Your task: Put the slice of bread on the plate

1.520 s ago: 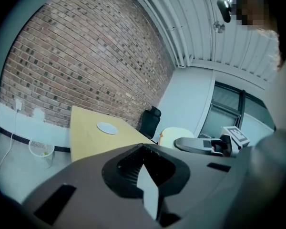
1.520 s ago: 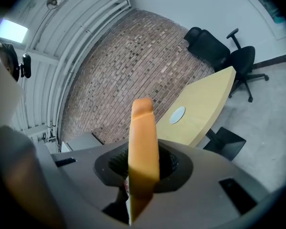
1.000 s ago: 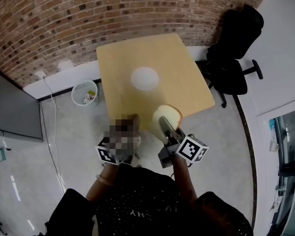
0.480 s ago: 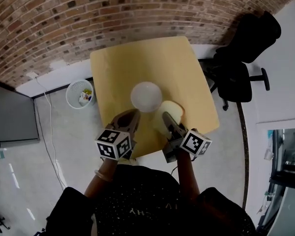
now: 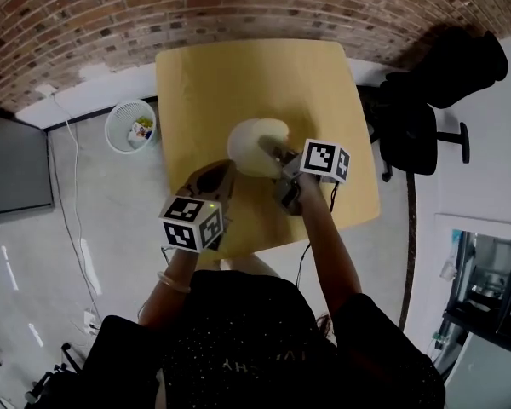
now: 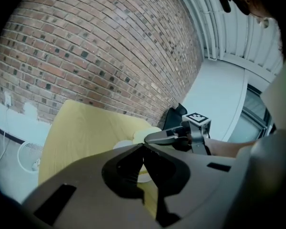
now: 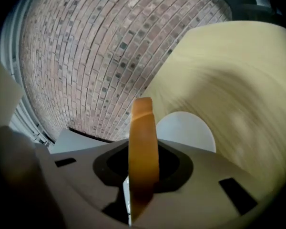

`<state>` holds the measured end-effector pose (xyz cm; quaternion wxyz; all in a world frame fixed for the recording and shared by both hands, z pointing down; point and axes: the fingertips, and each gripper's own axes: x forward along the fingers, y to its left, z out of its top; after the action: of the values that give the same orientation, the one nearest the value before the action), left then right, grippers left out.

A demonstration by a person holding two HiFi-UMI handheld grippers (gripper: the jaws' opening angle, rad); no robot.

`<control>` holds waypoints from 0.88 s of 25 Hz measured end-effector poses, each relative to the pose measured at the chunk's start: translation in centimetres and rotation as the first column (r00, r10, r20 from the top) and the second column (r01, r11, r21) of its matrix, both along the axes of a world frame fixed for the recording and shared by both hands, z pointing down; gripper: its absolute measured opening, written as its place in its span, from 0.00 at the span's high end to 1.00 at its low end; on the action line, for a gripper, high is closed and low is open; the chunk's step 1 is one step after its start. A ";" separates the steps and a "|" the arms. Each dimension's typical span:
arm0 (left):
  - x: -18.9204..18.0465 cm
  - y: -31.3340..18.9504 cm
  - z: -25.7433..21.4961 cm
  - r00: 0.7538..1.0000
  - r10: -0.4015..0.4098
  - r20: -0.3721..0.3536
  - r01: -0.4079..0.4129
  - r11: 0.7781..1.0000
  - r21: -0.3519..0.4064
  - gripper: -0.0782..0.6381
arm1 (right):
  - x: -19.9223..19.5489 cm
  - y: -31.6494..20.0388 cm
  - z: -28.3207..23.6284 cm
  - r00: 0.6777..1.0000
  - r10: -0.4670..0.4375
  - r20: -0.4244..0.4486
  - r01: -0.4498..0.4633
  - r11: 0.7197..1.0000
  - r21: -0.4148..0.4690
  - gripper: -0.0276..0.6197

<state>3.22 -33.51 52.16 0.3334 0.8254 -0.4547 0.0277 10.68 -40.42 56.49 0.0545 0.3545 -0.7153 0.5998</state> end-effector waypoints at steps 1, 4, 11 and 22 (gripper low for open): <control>0.0 0.2 0.0 1.000 -0.016 -0.007 0.016 1.000 -0.001 0.88 | -0.5 -0.1 0.5 1.000 -0.022 -0.002 0.022 1.000 -0.021 0.81; -0.7 0.4 0.0 0.997 -0.068 -0.021 0.068 0.998 -0.003 0.88 | -2.0 -0.4 2.3 0.997 -0.075 -0.037 0.072 0.995 -0.076 0.81; -2.4 0.6 -0.2 0.990 -0.138 -0.032 0.137 0.990 -0.005 0.88 | -2.4 -1.1 3.7 0.942 -0.158 -0.296 0.162 0.987 -0.010 0.65; -2.5 1.0 -0.9 0.993 -0.116 0.016 0.116 0.993 0.015 0.88 | 5.8 1.5 -3.4 0.912 0.060 -0.405 0.074 0.949 0.308 0.42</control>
<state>0.71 -32.55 51.28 0.3250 0.7996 -0.5049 0.0121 16.43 -38.91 53.08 0.1477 0.4734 -0.7761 0.3896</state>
